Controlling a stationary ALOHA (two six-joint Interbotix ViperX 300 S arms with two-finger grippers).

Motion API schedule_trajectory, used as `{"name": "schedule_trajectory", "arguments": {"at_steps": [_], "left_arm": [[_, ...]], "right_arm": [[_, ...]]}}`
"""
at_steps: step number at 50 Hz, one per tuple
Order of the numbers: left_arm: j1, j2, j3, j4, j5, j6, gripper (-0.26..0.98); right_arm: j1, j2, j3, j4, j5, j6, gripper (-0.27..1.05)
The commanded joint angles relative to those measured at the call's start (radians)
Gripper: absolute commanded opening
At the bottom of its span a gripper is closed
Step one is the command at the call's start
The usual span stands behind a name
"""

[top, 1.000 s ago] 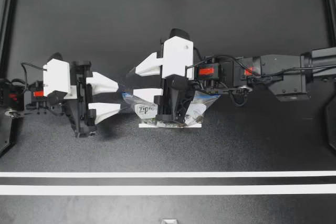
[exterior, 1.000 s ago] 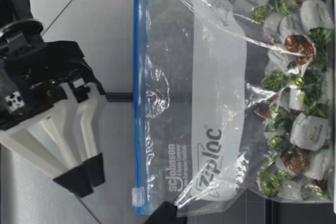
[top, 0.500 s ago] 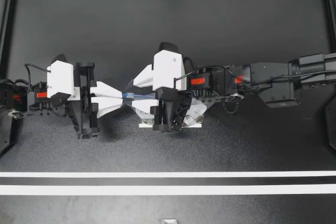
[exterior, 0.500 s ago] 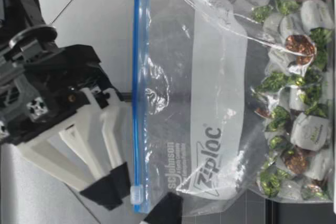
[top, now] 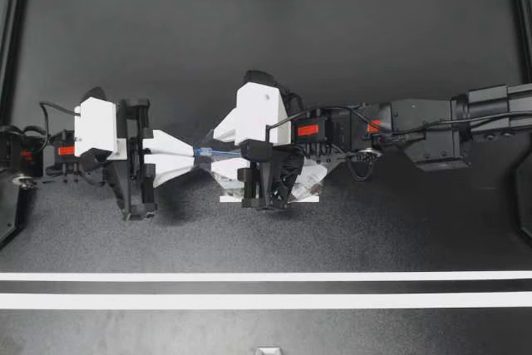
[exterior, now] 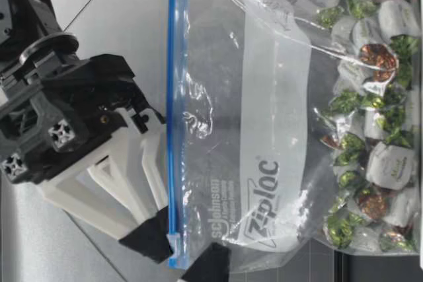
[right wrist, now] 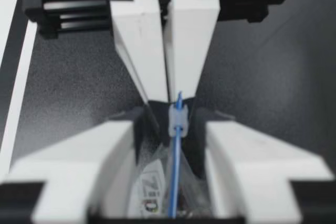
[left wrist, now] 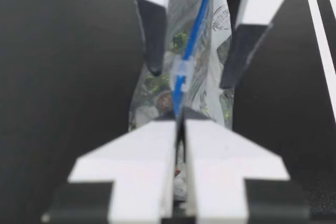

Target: Slide open the ziploc bag.

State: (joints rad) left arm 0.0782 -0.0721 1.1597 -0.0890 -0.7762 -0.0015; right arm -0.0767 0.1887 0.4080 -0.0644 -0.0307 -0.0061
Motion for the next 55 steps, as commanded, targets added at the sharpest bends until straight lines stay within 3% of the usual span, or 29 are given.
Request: {"name": "schedule_trajectory", "arguments": {"at_steps": [1,22,55], "left_arm": [[0.0,-0.015,-0.008,0.003,-0.009,0.002,-0.13],[0.0,-0.018,-0.005,0.003,-0.009,0.003,-0.13],[0.0,-0.018,0.015,-0.003,-0.009,0.003,-0.13]], "right_arm": [[0.002,-0.017,-0.031,0.002,0.008,0.002,0.35],[0.002,-0.032,-0.066,0.002,0.155,-0.005,-0.01],[0.002,-0.112,-0.103,-0.02,0.48,-0.02,-0.04]]}}
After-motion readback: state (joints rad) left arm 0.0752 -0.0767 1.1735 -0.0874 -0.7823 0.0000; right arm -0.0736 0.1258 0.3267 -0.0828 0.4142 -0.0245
